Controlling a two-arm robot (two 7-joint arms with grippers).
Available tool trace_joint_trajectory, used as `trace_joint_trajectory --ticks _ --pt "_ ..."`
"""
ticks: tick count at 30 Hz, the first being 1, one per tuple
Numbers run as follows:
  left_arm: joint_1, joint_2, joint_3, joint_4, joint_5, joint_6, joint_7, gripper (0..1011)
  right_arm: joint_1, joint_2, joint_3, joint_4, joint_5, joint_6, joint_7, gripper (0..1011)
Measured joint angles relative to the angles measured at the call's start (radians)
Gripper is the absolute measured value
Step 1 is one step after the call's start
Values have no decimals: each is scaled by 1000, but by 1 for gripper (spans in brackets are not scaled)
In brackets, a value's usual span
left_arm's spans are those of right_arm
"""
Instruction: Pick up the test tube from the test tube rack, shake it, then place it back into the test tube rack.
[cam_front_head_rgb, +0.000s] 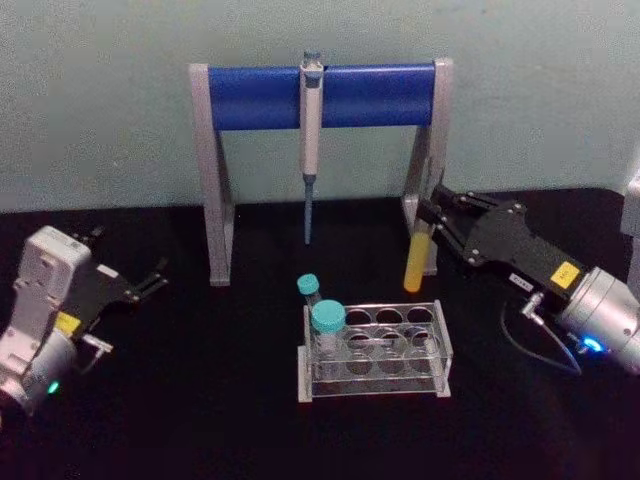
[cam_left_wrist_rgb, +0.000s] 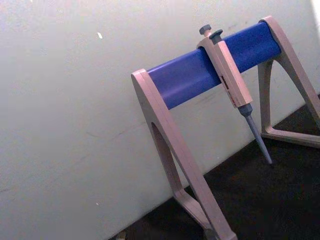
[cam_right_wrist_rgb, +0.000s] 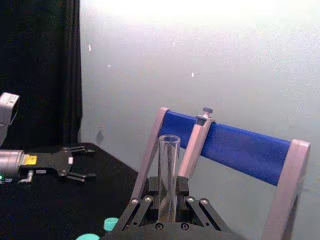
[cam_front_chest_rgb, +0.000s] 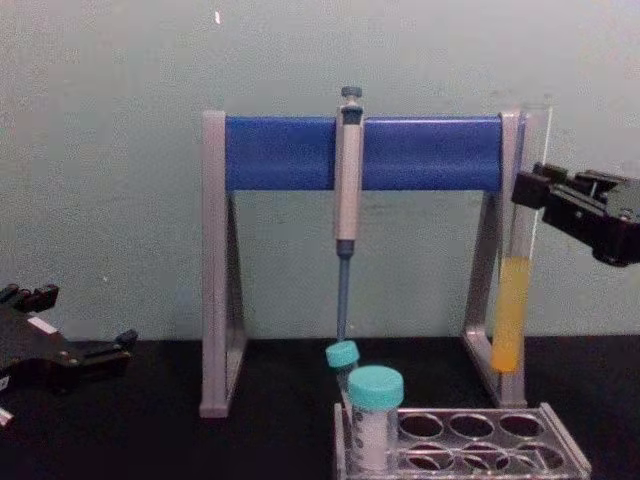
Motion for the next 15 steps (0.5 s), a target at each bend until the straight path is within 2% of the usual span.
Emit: trace_joint_trajectory --ticks 9,15 --pt "0 0 0 0 0 0 0 1001 12 -17 7 15 -14 -9 4 221" --pt "0 0 0 0 0 0 0 1001 26 -25 -3 25 -15 -17 32 221"
